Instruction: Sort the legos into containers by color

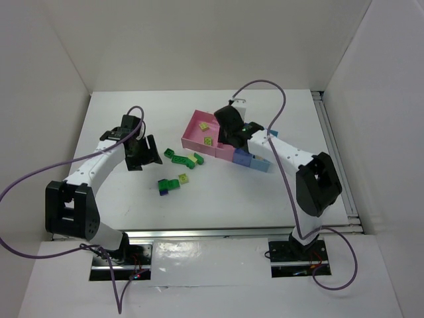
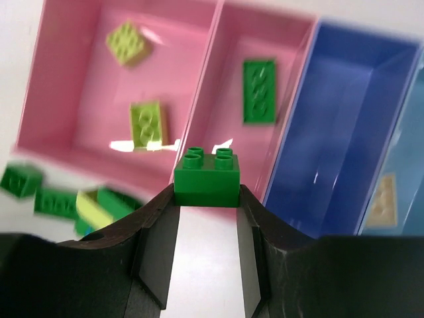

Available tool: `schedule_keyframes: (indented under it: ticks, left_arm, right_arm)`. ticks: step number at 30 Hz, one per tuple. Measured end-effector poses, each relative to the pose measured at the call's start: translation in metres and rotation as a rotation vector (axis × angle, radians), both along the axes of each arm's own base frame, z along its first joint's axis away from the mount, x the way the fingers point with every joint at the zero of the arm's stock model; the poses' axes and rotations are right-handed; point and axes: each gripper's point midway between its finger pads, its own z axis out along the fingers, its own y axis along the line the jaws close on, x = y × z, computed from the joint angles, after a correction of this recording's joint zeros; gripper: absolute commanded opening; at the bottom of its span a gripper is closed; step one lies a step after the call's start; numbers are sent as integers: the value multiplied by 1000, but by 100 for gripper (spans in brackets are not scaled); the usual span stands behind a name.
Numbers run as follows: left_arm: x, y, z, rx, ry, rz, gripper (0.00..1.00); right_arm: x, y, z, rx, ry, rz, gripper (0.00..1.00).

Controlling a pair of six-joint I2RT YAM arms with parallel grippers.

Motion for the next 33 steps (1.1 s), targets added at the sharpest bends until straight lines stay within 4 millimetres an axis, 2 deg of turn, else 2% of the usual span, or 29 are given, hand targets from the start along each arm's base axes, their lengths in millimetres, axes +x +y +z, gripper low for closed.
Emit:
schedule_keyframes:
  ticks: [3, 4, 6, 7, 10, 13, 19, 22, 25, 26, 28, 30, 33]
  left_arm:
    - [0, 0, 0, -1, 0, -2, 83]
    - [0, 0, 0, 0, 2, -3, 86]
    - [-1, 0, 2, 2, 4, -7, 87]
    - [-2, -1, 3, 4, 4, -13, 87]
    - [-5, -1, 8, 9, 2, -27, 87]
    - [-10, -1, 14, 12, -7, -34, 87]
    - [-23, -5, 27, 3, -48, -50, 87]
    - [-31, -6, 27, 3, -43, -58, 87]
    - [-33, -7, 27, 5, -43, -62, 87]
    - [-33, -8, 27, 6, -43, -62, 87]
    - [-33, -8, 26, 5, -41, -59, 87]
    - [-33, -8, 24, 1, -30, -48, 87]
    - [-32, -9, 18, -2, -8, -35, 86]
  right_arm:
    - [31, -12, 4, 4, -13, -40, 20]
    - [40, -15, 1, 1, -14, -51, 24]
    - [53, -20, -10, -11, -1, -67, 36]
    - [57, -21, -17, -20, 11, -70, 48]
    - [62, -18, -38, -37, 48, -62, 60]
    - [61, -17, -50, -50, 76, -47, 62]
    - [59, -14, -40, -52, 62, -24, 60]
    - [50, -11, -25, -46, 39, 0, 56]
    - [28, -1, -8, -29, 20, 59, 55]
    - [19, 6, -2, -21, 15, 94, 57]
    - [0, 27, 9, 1, 2, 189, 63]
    - [-20, 55, 13, 9, 1, 310, 73]
    - [-51, 94, 2, -17, 30, 479, 73]
